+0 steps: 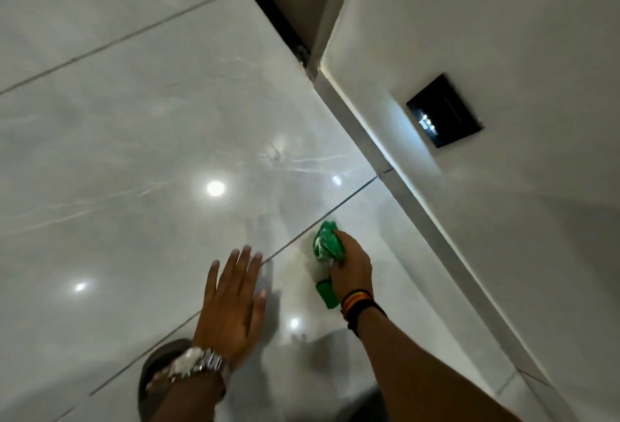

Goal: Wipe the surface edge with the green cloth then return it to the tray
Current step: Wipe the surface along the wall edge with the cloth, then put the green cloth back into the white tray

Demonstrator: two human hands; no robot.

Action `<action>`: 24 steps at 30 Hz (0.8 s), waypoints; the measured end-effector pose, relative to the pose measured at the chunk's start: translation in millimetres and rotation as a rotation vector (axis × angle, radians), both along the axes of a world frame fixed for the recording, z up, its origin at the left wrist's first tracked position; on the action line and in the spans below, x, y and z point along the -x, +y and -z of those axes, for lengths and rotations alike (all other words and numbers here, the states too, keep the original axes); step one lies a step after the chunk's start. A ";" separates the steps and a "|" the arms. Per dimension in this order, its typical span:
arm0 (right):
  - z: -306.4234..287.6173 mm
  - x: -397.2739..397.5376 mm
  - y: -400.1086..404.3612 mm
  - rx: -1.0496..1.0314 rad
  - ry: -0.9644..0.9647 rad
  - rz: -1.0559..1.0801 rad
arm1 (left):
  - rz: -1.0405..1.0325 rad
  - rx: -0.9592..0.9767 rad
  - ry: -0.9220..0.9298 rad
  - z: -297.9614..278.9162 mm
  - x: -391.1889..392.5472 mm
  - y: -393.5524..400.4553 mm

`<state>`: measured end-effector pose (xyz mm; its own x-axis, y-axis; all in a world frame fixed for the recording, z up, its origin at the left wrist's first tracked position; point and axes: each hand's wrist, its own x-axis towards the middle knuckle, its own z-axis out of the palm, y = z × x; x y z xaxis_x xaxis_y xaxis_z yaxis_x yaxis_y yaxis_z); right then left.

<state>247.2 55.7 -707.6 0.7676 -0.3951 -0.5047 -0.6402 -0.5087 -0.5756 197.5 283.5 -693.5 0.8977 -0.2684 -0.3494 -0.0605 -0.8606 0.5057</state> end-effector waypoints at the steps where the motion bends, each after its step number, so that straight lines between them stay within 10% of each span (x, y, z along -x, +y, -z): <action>1: -22.9 7.3 7.7 -0.021 -0.017 0.041 | -0.012 -0.009 0.009 -23.9 10.3 5.8; 16: -578.2 47.6 56.0 -0.322 -0.264 0.335 | 0.061 0.151 -0.089 -526.1 -8.8 24.4; 24: -738.6 118.8 6.2 -0.165 -0.498 0.611 | 0.350 0.283 -0.183 -665.6 16.5 -70.4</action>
<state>128.4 62.0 31.0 0.5901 -0.7680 -0.2490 -0.4264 -0.0346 -0.9039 181.1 213.0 -27.8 0.7766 -0.6268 -0.0633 -0.4317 -0.6028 0.6711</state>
